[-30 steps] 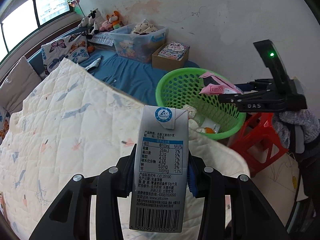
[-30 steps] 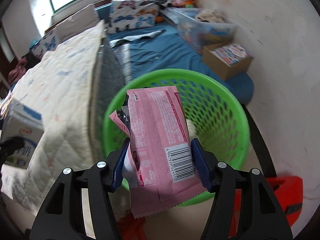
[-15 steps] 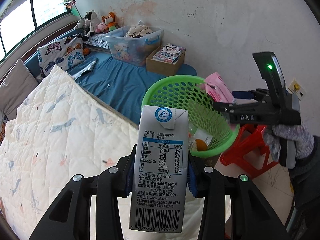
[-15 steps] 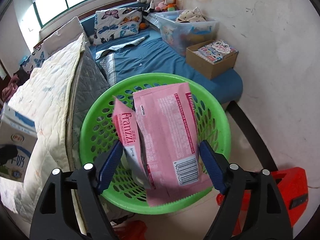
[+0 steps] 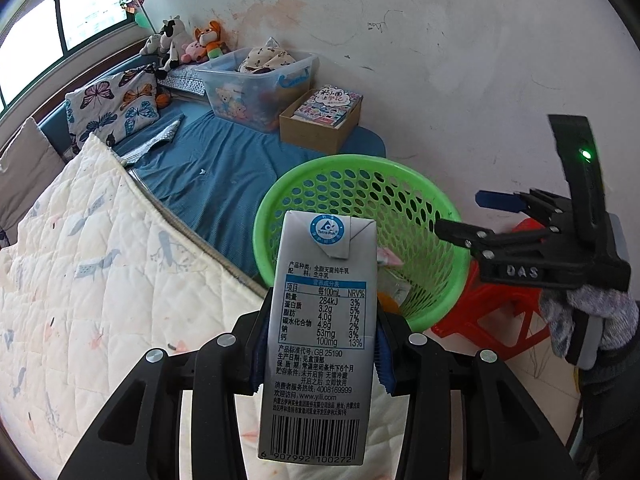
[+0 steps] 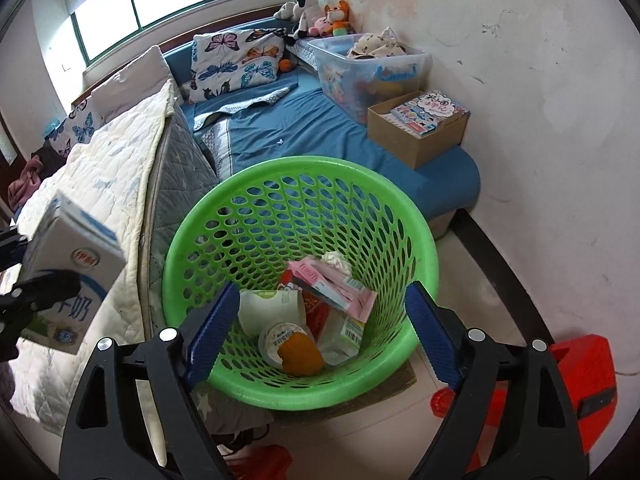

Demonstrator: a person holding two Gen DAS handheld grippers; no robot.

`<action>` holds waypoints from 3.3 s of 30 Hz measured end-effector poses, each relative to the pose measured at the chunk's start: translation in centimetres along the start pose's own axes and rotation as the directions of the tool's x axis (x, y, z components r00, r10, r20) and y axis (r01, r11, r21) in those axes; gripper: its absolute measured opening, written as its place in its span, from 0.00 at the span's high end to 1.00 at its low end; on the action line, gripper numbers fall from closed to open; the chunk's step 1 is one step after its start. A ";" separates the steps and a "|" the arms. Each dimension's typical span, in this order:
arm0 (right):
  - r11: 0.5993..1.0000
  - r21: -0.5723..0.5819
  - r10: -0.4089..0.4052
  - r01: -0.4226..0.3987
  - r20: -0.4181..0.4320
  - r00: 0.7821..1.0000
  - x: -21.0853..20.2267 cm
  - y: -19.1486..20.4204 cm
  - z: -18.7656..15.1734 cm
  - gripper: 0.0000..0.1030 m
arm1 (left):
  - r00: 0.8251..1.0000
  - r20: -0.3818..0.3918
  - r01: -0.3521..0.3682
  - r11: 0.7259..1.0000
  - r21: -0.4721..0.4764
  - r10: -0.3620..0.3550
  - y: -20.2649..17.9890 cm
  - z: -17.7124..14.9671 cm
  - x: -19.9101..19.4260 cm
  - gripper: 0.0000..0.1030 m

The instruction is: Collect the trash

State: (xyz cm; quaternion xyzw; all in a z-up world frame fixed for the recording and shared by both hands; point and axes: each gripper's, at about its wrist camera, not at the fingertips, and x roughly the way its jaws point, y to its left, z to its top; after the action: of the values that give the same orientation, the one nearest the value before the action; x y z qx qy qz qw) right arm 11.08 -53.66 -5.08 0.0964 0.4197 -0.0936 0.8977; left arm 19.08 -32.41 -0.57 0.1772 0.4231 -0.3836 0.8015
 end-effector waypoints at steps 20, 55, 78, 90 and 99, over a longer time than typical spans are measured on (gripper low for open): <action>0.999 -0.021 0.025 -0.025 0.026 0.999 -2.4 -0.1 -2.0 0.18 | 0.999 -0.024 -0.038 0.999 -0.026 0.038 -2.3 2.4 4.6 0.60; 0.997 -0.050 0.064 -0.063 0.028 0.998 -5.0 4.4 -4.2 0.17 | 0.986 0.111 -0.109 0.987 -0.121 0.122 -0.1 -2.2 -3.0 0.17; 0.982 -0.147 0.121 -0.116 0.030 0.992 -7.6 12.3 -7.2 0.06 | 0.938 0.141 -0.261 0.910 -0.322 0.318 4.4 -12.2 -11.5 0.07; 0.972 -0.178 0.164 -0.151 0.060 0.985 -9.0 14.7 -8.1 0.04 | 0.911 0.136 -0.306 0.859 -0.410 0.389 5.5 -17.2 -14.3 0.07; 0.964 -0.213 0.178 -0.159 0.074 0.981 -9.5 16.1 -8.9 0.04 | 0.901 0.134 -0.321 0.842 -0.434 0.412 5.0 -18.9 -15.2 0.07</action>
State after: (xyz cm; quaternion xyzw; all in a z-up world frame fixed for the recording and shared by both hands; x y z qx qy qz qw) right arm 2.51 -35.11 -1.84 0.0337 0.3754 0.0225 0.9260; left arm 7.39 -10.62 0.68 0.0432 0.3585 -0.1444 0.9213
